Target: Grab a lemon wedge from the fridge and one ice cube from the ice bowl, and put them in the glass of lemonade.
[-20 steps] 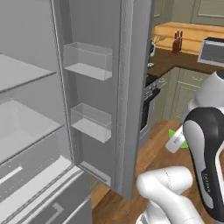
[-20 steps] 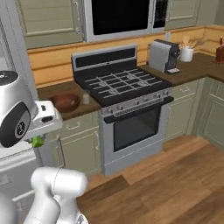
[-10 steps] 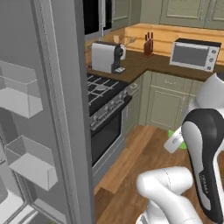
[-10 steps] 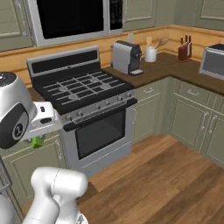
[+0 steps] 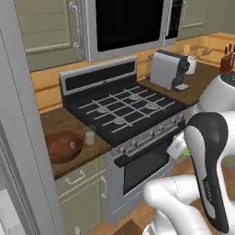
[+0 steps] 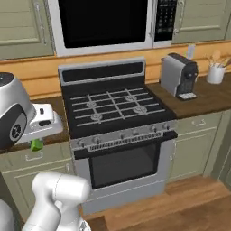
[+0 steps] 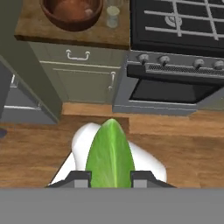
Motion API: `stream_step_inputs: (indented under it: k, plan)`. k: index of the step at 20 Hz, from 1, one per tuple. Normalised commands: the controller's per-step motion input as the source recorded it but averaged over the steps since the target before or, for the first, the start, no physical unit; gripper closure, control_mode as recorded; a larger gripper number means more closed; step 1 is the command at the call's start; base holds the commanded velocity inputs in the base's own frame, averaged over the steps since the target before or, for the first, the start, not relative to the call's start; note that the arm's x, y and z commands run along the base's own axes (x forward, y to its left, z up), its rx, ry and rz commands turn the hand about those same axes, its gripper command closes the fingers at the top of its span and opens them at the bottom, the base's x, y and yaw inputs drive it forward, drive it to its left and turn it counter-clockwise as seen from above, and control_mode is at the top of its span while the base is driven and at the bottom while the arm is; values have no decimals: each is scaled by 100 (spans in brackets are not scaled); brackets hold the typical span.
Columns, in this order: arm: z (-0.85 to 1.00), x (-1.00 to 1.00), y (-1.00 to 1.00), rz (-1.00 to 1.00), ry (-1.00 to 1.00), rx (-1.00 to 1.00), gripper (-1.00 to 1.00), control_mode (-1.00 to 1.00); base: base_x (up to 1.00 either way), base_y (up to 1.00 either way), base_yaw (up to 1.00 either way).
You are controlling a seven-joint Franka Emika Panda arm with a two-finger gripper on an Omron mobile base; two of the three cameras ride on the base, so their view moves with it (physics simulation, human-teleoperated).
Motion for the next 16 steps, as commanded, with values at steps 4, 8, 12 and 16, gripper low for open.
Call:
stream_step_inputs:
  k: [4, 8, 12, 16]
  plan:
    - [0, 0, 0, 0, 0, 0, 100, 100, 66, -41, 84]
    - [0, 0, 0, 0, 0, 0, 100, 100, 65, -24, 84]
    - [0, 0, 0, 0, 0, 0, 100, 100, 74, -18, 65]
    - [0, 0, 0, 0, 0, 0, 100, 100, 86, -35, 27]
